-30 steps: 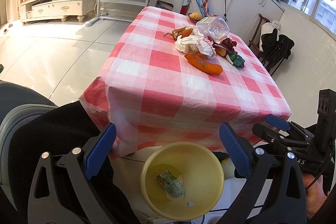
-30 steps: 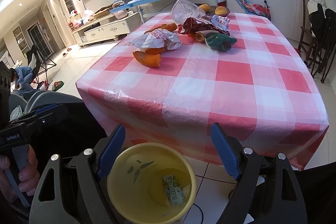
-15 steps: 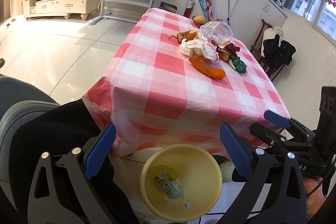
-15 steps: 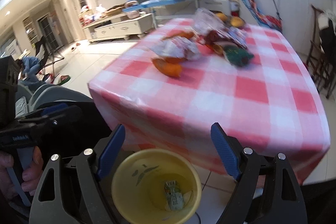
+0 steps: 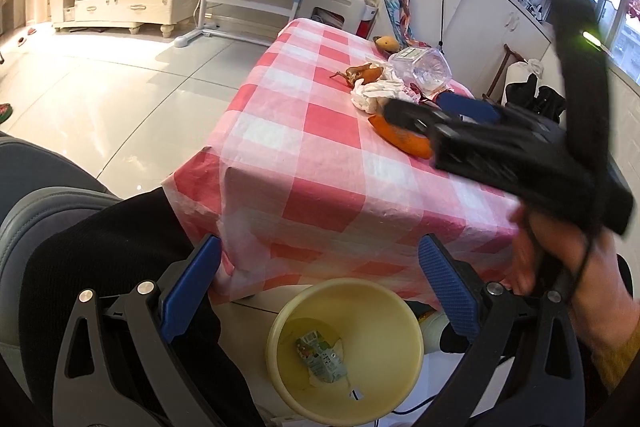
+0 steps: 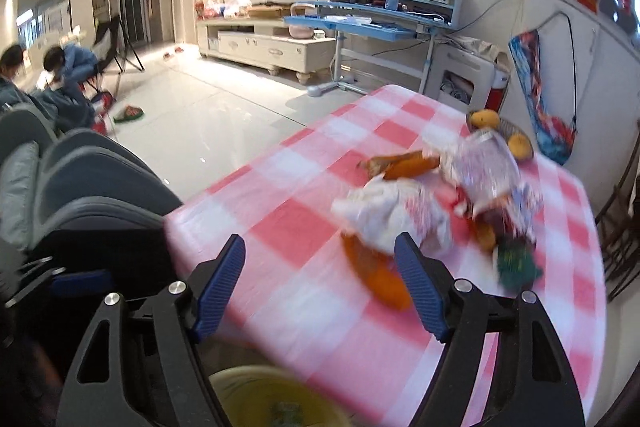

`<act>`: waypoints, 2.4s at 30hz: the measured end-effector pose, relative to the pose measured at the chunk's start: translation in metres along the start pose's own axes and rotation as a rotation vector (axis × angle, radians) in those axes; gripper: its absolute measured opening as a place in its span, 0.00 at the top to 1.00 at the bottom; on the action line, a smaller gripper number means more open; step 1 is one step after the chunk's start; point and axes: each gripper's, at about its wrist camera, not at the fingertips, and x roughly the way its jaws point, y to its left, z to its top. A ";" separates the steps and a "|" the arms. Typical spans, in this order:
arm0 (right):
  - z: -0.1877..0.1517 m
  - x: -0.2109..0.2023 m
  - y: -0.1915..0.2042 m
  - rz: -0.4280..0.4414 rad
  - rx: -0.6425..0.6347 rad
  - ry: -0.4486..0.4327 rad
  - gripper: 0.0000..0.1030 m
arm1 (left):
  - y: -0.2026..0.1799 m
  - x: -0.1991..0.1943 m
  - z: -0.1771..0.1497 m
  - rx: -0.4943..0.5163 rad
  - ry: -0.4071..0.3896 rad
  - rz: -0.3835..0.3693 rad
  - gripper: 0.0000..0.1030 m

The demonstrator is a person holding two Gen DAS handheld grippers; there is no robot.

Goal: Collect trash
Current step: 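Grasp the white plastic bag with red print using the right tool, then grasp the long orange peel with the left tool while the right holds the bag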

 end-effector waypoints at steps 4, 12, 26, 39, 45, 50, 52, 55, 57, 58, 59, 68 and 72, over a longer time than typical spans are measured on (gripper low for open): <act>0.015 0.035 -0.009 -0.075 -0.041 0.055 0.46 | 0.001 0.000 0.001 -0.003 -0.001 -0.004 0.07; 0.025 0.027 -0.053 -0.012 0.138 0.021 0.94 | 0.001 0.000 0.003 -0.007 0.001 0.000 0.07; -0.028 -0.063 -0.109 0.144 0.461 -0.098 0.95 | -0.011 0.017 0.030 -0.018 0.022 -0.070 0.08; -0.080 -0.071 -0.152 0.235 0.712 -0.134 0.94 | -0.069 0.110 0.082 -0.129 0.209 -0.087 0.34; -0.087 -0.070 -0.152 0.299 0.725 -0.134 0.94 | -0.092 0.136 0.099 -0.136 0.206 0.106 0.34; -0.090 -0.073 -0.156 0.326 0.735 -0.144 0.94 | -0.106 0.142 0.100 -0.032 0.192 0.202 0.54; -0.090 -0.075 -0.158 0.334 0.742 -0.155 0.94 | -0.104 0.138 0.099 -0.008 0.192 0.194 0.66; -0.090 -0.079 -0.159 0.341 0.749 -0.170 0.94 | -0.092 0.133 0.097 -0.013 0.202 0.127 0.82; -0.089 -0.080 -0.159 0.345 0.752 -0.176 0.94 | -0.082 0.129 0.094 -0.021 0.194 0.070 0.84; -0.089 -0.081 -0.158 0.347 0.753 -0.179 0.94 | -0.081 0.129 0.094 -0.022 0.190 0.055 0.84; -0.089 -0.081 -0.158 0.348 0.753 -0.181 0.94 | -0.078 0.127 0.092 -0.024 0.186 0.035 0.84; -0.089 -0.089 -0.148 0.385 0.747 -0.192 0.94 | -0.078 0.098 0.076 0.038 0.154 -0.009 0.86; -0.087 -0.097 -0.136 0.429 0.731 -0.193 0.94 | -0.077 0.076 0.067 0.069 0.145 -0.007 0.86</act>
